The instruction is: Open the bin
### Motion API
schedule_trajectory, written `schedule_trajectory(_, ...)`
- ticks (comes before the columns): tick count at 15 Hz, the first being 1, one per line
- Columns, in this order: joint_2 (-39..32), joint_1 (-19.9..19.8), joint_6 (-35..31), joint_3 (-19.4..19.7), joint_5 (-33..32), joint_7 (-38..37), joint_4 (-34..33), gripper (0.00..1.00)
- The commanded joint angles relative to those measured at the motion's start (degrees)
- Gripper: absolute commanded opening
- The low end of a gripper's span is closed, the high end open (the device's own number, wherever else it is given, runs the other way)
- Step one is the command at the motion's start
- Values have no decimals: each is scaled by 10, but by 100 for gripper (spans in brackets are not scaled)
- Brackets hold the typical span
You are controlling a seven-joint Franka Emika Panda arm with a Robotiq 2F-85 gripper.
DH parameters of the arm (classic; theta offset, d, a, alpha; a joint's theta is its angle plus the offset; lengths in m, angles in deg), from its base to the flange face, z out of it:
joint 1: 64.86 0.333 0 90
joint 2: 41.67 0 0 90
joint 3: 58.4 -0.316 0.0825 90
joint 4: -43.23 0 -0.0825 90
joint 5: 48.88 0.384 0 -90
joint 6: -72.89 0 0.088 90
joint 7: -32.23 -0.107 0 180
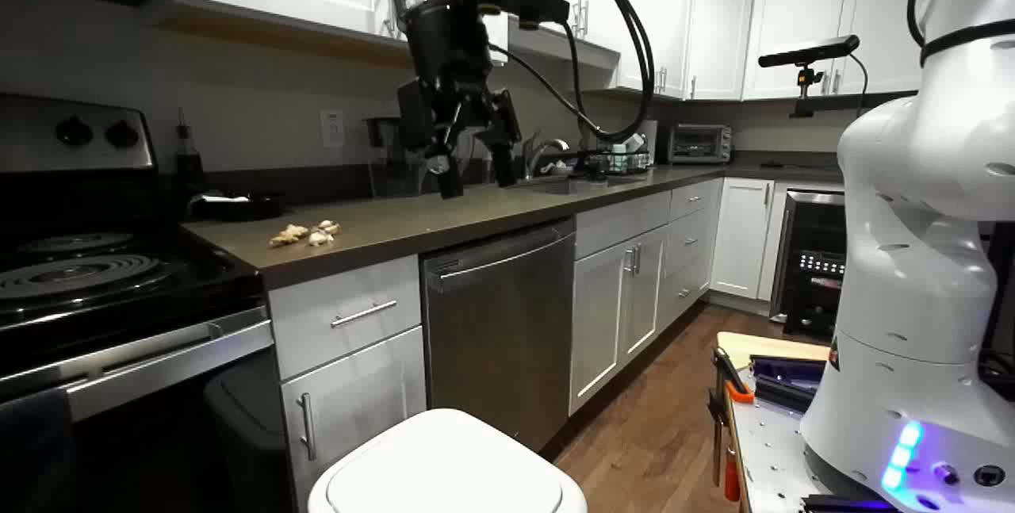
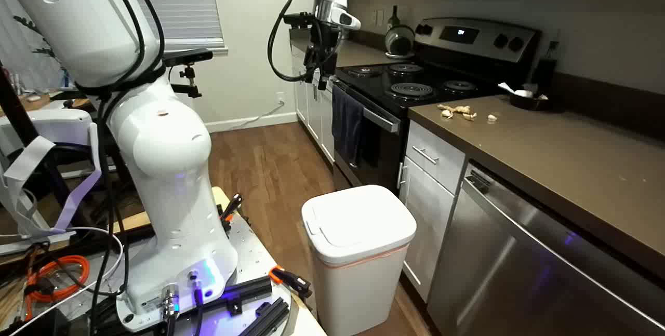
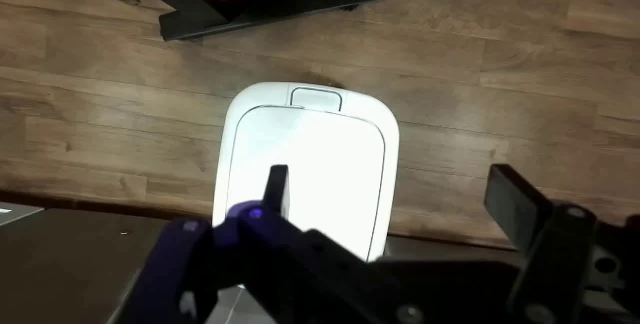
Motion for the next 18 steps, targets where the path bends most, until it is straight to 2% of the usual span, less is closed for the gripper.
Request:
schedule_trajectory(1,-1,9,1,9,-1,-1,-1,100)
schedule_trajectory(8,-1,9,1,9,-1,-1,-1,100)
schedule_trajectory(14,16,20,-142,6,-13,26,111,100)
schedule_trajectory(18,2,21,-297,11,-18,47,216,100)
